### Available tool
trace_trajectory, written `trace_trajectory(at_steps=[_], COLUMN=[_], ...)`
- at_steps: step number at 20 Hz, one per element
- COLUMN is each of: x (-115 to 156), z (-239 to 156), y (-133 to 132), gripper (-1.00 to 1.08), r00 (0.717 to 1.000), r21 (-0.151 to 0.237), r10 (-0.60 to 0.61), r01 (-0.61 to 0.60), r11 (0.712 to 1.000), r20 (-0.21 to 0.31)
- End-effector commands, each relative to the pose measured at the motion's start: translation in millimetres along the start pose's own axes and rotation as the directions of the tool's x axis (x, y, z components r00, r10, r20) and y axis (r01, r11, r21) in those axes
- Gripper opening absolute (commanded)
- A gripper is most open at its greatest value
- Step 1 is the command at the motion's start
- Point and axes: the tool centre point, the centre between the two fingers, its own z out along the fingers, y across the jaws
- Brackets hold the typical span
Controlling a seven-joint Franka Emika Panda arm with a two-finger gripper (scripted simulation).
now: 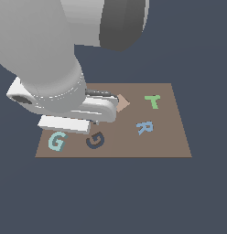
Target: Insert a designated object into the corresponding slot on a board.
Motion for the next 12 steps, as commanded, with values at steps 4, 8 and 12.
trace_trajectory(at_steps=[4,8,12], x=[23.9,35.5,43.2], z=[27.5,41.1,50.4], y=[35.8,54.2,67.1], gripper=[1.00,1.00,1.00], r00=[0.998,0.995,0.993], r21=[0.000,0.001,0.001], r10=[0.063,0.095,0.117], r01=[-0.063,-0.095,-0.117], r11=[0.998,0.995,0.993], r20=[0.003,0.004,0.005])
